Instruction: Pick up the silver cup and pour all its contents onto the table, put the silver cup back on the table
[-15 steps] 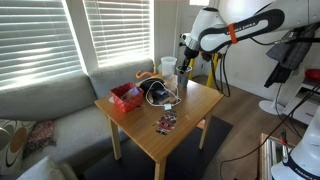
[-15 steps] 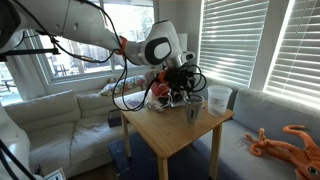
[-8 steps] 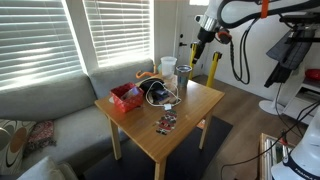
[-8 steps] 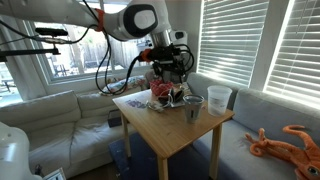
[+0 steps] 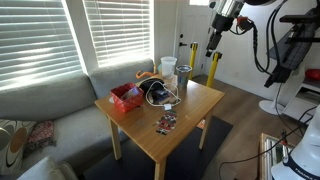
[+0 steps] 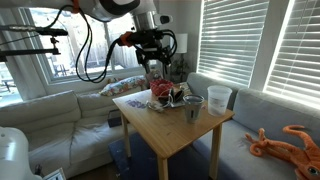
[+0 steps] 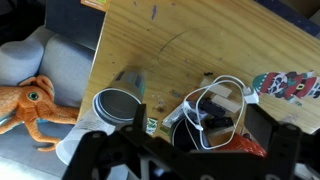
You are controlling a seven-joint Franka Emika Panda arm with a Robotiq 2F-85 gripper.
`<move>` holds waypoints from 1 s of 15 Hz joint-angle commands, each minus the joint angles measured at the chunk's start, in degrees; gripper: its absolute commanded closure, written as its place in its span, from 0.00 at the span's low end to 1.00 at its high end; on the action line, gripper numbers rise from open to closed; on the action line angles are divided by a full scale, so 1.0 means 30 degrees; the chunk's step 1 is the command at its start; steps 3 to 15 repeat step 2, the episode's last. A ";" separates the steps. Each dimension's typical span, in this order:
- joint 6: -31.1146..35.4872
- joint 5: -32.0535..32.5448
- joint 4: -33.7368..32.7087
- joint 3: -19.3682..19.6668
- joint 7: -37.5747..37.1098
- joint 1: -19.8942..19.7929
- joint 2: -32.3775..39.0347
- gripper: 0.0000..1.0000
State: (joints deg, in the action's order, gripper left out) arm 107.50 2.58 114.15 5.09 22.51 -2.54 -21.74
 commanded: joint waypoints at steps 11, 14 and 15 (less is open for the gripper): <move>-0.0051 0.0075 0.0031 0.0240 -0.0026 0.0271 0.0018 0.00; -0.0051 0.0075 0.0031 0.0240 -0.0026 0.0271 0.0018 0.00; -0.0051 0.0075 0.0031 0.0240 -0.0026 0.0271 0.0018 0.00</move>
